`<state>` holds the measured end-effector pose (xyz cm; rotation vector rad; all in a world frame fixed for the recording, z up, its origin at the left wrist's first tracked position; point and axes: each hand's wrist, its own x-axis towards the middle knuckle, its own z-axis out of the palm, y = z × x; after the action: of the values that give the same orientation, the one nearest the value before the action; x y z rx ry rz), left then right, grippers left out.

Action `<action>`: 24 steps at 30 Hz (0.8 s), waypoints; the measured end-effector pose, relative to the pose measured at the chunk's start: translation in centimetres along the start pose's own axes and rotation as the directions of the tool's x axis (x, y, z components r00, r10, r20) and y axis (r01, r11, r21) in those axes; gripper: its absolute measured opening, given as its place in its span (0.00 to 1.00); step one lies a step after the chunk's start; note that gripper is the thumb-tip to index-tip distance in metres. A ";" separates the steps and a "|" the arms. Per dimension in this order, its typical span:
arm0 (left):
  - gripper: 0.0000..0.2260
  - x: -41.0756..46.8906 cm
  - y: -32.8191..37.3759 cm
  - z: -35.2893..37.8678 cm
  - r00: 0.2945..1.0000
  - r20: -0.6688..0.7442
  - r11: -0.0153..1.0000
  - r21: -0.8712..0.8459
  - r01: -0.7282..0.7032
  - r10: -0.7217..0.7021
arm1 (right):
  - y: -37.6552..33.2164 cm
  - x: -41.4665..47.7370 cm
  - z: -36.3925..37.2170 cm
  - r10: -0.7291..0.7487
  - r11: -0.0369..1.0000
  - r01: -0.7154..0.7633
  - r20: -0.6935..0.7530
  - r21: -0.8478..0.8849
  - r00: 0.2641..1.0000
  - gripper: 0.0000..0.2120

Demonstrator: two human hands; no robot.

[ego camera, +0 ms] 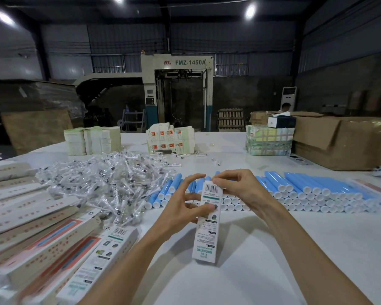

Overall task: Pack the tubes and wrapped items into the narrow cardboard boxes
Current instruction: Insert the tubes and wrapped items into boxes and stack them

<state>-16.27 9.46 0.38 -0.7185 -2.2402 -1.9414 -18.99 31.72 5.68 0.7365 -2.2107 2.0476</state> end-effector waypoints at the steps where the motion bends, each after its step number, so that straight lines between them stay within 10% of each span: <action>1: 0.36 0.0 0.0 0.1 1.000 -0.006 1.000 0.005 0.003 -0.003 | -0.1 -0.1 -0.2 0.000 1.000 0.000 0.012 0.002 1.000 0.04; 18: 0.25 -0.4 -0.3 0.5 0.993 -0.113 0.997 -0.072 -0.037 0.029 | 2.3 -0.1 2.0 -0.119 0.991 0.116 -0.039 -0.063 0.992 0.09; 24: 0.27 0.3 -1.0 -0.3 0.967 -0.253 0.937 -0.344 -0.057 -0.034 | 4.1 -0.5 4.7 0.206 0.936 -0.234 0.128 0.264 0.970 0.28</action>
<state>-16.96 9.18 -0.38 -0.4740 -1.7604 -2.3056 -18.72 27.48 1.06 0.6444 -2.1679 2.5220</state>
